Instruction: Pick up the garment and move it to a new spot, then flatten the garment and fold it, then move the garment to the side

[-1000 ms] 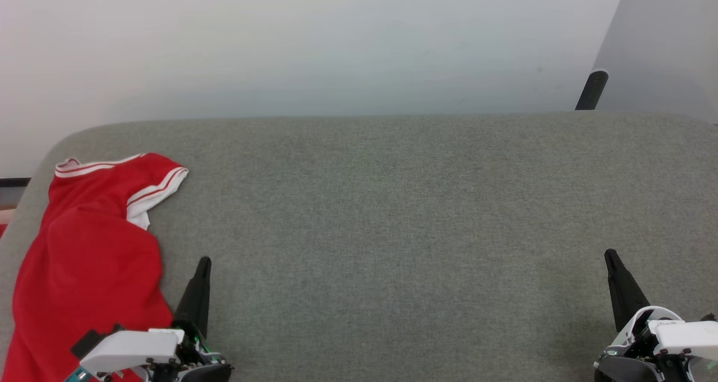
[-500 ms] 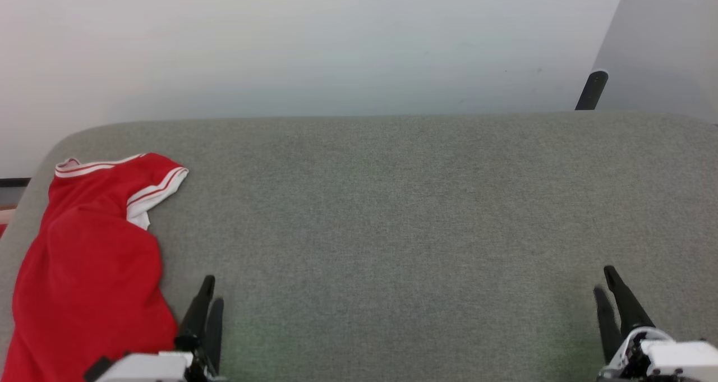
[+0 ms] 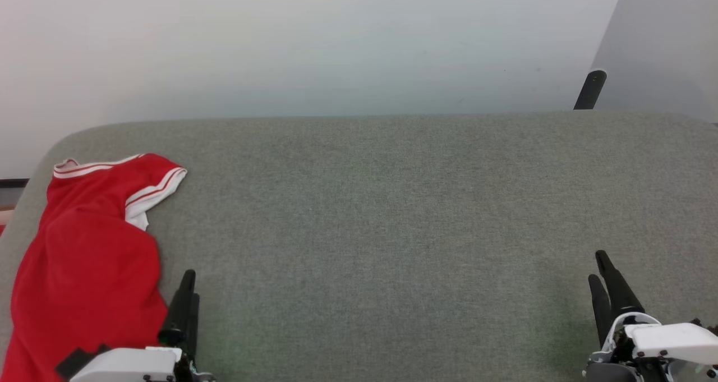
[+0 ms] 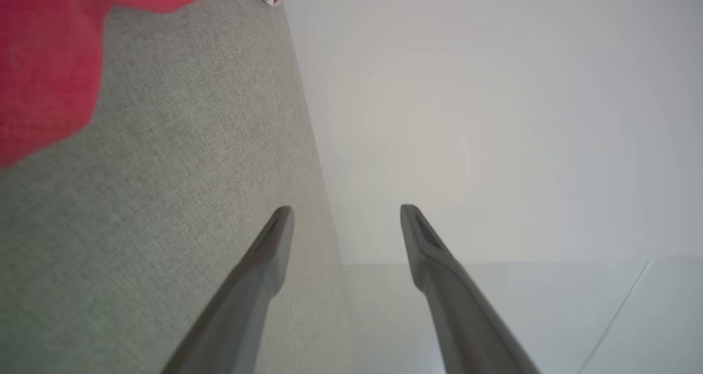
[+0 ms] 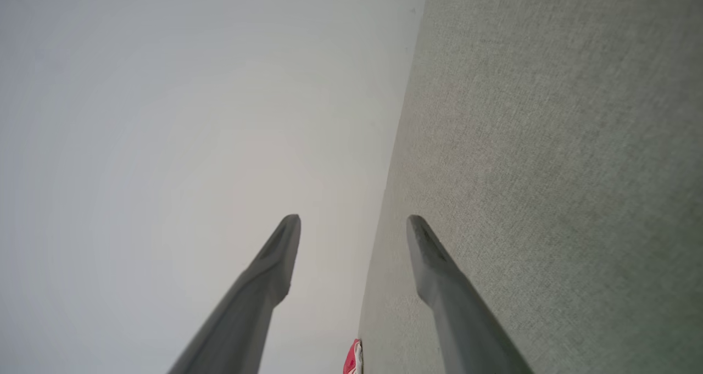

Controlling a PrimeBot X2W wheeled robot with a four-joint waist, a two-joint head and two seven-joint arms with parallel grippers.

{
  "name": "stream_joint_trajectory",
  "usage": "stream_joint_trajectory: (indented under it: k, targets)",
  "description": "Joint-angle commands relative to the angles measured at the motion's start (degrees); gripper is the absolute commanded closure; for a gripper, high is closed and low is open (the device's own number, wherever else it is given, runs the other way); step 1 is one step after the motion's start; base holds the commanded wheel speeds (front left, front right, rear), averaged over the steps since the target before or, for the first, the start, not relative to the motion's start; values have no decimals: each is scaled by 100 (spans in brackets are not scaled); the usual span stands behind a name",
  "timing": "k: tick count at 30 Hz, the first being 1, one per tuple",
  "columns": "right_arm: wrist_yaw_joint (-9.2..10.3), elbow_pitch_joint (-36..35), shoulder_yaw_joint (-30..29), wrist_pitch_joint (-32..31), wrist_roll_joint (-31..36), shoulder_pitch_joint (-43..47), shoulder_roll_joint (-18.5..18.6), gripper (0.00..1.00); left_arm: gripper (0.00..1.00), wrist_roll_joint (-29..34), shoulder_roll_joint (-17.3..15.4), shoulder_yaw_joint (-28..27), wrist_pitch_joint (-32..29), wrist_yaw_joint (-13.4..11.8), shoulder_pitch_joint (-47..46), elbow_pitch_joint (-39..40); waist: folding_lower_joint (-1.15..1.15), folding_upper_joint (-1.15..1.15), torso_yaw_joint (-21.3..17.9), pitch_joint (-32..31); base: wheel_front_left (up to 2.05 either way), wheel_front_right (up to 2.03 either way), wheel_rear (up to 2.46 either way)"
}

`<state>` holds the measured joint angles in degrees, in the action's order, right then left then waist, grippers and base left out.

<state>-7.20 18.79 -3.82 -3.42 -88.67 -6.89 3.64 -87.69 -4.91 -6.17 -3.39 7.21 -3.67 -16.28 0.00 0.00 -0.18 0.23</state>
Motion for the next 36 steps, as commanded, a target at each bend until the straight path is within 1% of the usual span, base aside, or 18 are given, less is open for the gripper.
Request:
stream_joint_trajectory:
  k: [1,6,13,20,27,36]
  targets:
    - [-12,-24,82,76,138,-239,80,0,0,203,-113,23,73,6,-179,74,0,0,-2,-1,0,0,0]
    - [-14,116,269,233,559,-395,191,0,0,677,-260,127,236,-23,-233,27,0,0,-6,-2,0,0,0]
    - [-16,347,516,413,1206,-602,286,0,0,1495,-443,217,418,-144,-294,-20,0,0,-15,0,0,0,0]
    - [-19,572,755,572,2083,-826,395,0,0,2374,-560,248,573,-207,-308,-41,0,0,-28,23,0,0,0]
    - [-21,771,810,717,3073,-1019,422,0,0,3252,-682,248,717,-246,-334,-27,0,0,-49,37,0,0,0]
    - [-24,940,766,887,4180,-1156,370,0,0,4172,-790,270,884,-227,-338,-6,0,0,-83,40,0,0,0]
